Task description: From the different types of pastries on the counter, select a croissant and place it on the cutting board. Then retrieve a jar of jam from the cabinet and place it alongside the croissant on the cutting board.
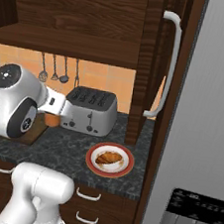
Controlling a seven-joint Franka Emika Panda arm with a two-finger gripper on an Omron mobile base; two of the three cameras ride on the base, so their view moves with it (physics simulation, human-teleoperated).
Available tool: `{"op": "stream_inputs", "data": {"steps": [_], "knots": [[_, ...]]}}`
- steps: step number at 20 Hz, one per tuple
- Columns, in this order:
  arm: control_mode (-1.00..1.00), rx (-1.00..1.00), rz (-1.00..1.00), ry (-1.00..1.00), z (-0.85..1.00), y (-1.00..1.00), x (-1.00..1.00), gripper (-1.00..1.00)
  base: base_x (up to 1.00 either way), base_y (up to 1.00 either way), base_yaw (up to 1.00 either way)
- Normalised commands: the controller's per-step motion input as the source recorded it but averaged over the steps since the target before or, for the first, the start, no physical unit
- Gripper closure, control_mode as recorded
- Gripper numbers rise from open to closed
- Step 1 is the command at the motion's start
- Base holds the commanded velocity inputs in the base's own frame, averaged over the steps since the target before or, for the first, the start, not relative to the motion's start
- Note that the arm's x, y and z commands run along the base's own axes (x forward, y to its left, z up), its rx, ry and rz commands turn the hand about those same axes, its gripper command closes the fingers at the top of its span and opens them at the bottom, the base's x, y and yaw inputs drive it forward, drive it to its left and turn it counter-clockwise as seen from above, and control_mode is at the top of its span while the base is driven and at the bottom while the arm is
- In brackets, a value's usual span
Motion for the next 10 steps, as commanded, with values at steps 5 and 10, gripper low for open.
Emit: {"op": "stream_inputs", "data": {"steps": [5, 10], "knots": [[-1.0, 0.04, -0.02, 0.1, -0.56, 0.39, -0.04, 1.0, 0.0, 0.0, 0.0], [-1.0, 0.06, -0.04, 0.03, -0.16, 0.43, -0.04, 1.0, 0.0, 0.0, 0.0]]}}
